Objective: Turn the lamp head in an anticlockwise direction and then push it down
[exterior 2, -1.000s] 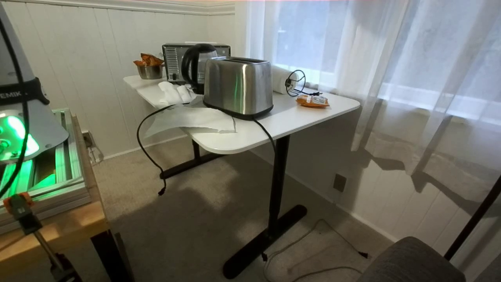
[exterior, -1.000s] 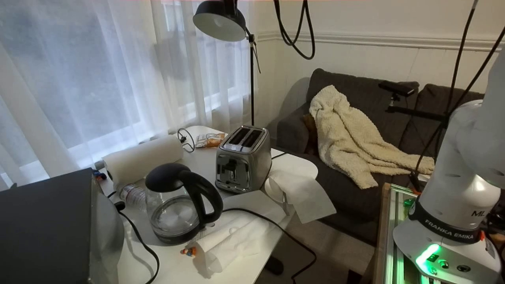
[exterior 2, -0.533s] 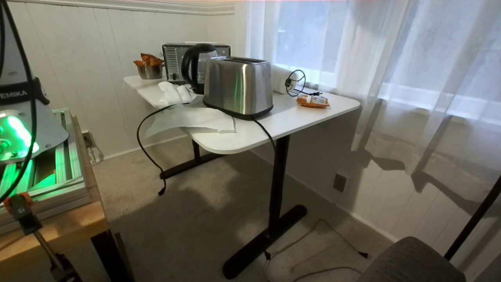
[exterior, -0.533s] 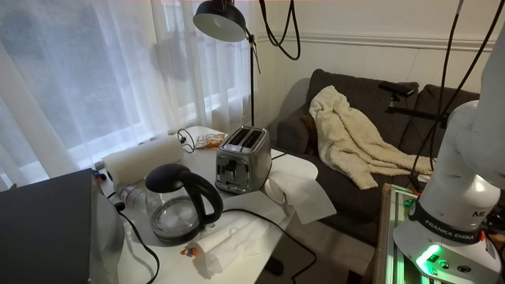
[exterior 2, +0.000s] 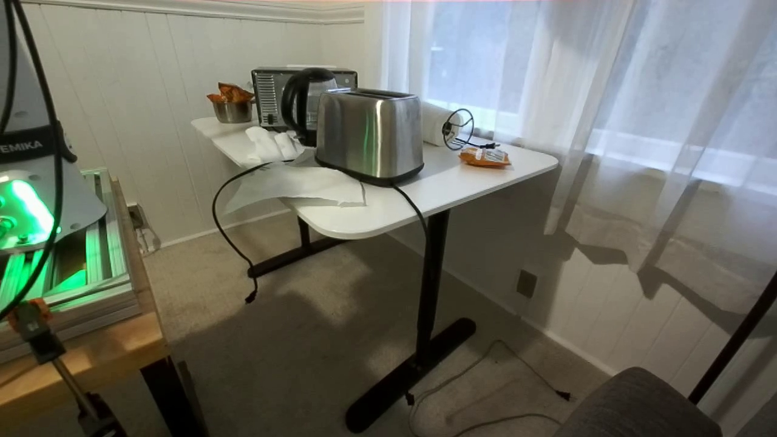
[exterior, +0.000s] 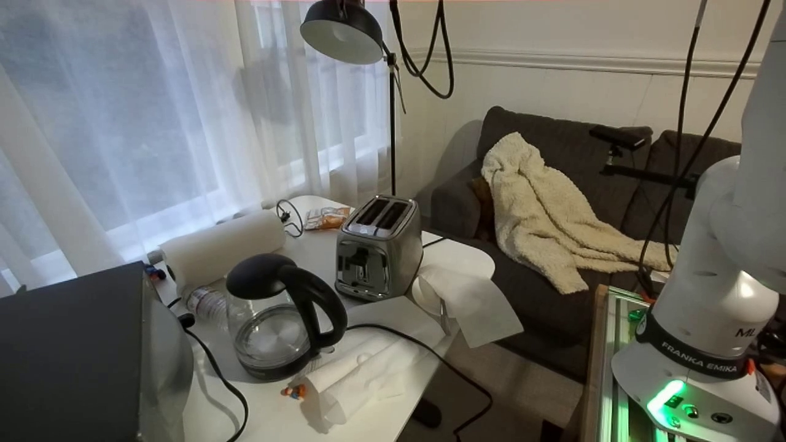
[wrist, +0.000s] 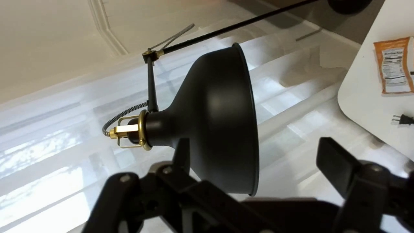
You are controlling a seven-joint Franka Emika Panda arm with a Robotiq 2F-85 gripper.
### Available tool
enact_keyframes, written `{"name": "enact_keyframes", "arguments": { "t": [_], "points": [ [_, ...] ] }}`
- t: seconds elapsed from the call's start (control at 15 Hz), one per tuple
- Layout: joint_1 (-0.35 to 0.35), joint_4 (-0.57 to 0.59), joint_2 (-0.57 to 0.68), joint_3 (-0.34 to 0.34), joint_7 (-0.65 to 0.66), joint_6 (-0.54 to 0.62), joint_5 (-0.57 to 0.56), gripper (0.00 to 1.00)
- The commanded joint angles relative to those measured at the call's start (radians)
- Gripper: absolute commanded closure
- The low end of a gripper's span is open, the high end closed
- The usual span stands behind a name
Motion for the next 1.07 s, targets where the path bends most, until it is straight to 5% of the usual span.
{"name": "enact_keyframes", "arguments": {
  "t": [0.0,0.33,0.4,0.53,1.0],
  "points": [
    [0.029,0.208,0.151,-0.025,0.077,-0.041,0.022,0.0],
    [0.067,0.457,0.339,-0.072,0.155,-0.031,-0.005,0.01],
    [0.074,0.506,0.374,-0.085,0.15,-0.011,-0.011,0.25],
    [0.088,0.595,0.442,-0.113,0.149,0.031,-0.02,0.3],
    [0.09,0.831,0.629,-0.186,0.186,0.085,-0.022,0.82]
  ]
}}
